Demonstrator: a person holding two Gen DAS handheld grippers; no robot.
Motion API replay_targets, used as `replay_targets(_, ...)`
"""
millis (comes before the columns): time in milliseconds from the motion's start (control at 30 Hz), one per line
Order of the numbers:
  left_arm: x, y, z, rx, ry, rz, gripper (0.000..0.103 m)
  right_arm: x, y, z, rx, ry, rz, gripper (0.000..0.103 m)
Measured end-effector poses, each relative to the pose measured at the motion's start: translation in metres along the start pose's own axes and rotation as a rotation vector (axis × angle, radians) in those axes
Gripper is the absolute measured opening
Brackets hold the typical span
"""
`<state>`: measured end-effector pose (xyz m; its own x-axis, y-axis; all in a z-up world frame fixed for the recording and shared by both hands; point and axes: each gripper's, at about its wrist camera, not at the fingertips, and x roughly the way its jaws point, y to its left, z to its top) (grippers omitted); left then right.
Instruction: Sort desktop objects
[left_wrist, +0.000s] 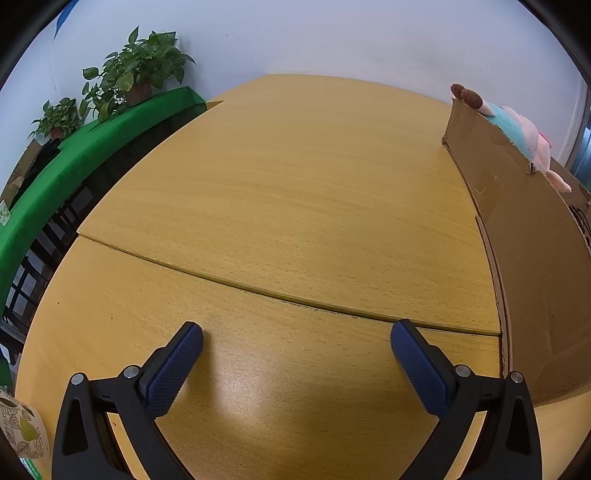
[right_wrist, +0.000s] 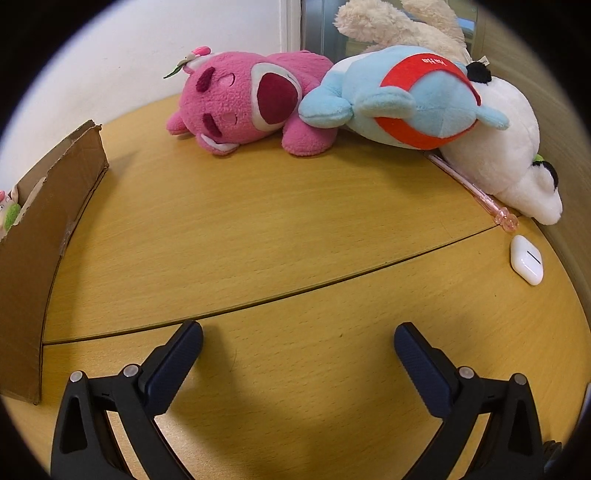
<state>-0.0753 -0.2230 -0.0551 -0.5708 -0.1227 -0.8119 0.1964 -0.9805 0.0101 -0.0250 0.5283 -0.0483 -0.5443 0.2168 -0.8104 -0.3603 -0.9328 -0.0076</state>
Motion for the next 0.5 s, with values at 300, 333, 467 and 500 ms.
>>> replay_targets(300,0.0001,0.0011,0.0007,-0.001,0.000,0.000,0.103,0.0018,-0.0020,0.0008,0.001,0.001,0.002,0.103)
replay_targets(333,-0.0001,0.0010,0.0005,-0.001,0.000,0.000,0.103,0.0016,-0.0018,0.0009,0.002,0.001,0.001,0.103)
replay_targets(467,0.0001,0.0013,0.0004,-0.001,0.000,0.000,0.103,0.0016,-0.0017,0.0002,0.002,0.000,0.001,0.103)
replay_targets(500,-0.0003,0.0010,0.0002,-0.001,0.000,0.000,0.103,0.0016,-0.0016,0.0001,0.002,-0.001,0.001,0.103)
